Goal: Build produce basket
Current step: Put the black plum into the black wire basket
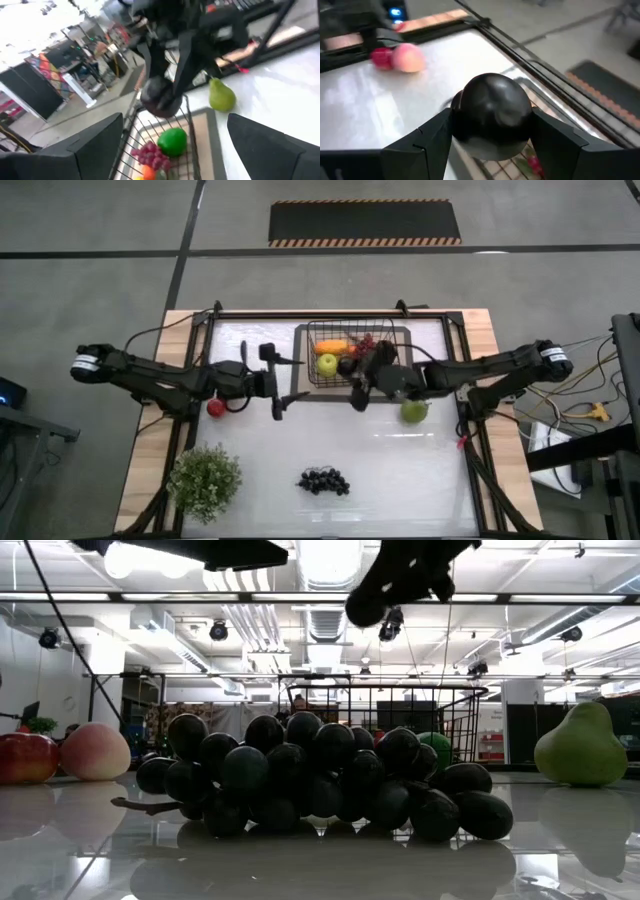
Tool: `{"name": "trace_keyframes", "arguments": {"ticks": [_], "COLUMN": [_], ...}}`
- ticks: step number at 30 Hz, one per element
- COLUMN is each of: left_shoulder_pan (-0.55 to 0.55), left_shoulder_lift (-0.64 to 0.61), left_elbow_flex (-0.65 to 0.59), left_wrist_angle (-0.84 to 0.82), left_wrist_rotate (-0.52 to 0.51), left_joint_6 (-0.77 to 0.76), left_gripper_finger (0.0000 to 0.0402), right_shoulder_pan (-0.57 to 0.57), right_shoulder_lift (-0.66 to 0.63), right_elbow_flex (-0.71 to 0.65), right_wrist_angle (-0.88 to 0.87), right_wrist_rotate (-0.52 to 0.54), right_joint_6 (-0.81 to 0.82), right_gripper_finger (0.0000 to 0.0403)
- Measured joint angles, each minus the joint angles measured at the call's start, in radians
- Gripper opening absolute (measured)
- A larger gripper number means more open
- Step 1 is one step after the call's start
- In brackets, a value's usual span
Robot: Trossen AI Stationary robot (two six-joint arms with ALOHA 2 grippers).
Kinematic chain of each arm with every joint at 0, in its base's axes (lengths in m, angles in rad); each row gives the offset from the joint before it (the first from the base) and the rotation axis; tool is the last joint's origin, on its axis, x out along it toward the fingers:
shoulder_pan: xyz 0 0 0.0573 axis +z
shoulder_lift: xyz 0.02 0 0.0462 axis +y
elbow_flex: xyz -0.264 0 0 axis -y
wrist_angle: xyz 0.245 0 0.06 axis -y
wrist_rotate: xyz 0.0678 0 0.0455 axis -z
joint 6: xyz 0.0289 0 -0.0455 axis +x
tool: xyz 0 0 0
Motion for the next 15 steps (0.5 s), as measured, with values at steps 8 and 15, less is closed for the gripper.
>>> {"name": "trace_keyframes", "arguments": {"ticks": [8, 15], "left_shoulder_pan": [0.004, 0.004], "left_shoulder_lift": [-0.067, -0.088], "left_elbow_flex": [-0.096, -0.102], "left_wrist_angle": [0.102, 0.097], "left_wrist_rotate": [-0.002, -0.003], "left_joint_6": [0.004, -0.004], "left_gripper_finger": [0.0341, 0.0341], "right_shoulder_pan": [-0.152, -0.248], "right_shoulder_lift": [0.077, 0.205], "right_elbow_flex": [0.042, 0.088], "right_wrist_angle": [-0.066, -0.079], "right_wrist_rotate": [-0.001, 0.011], "right_joint_6": [0.131, 0.219], "right_gripper_finger": [0.0226, 0.0226]}}
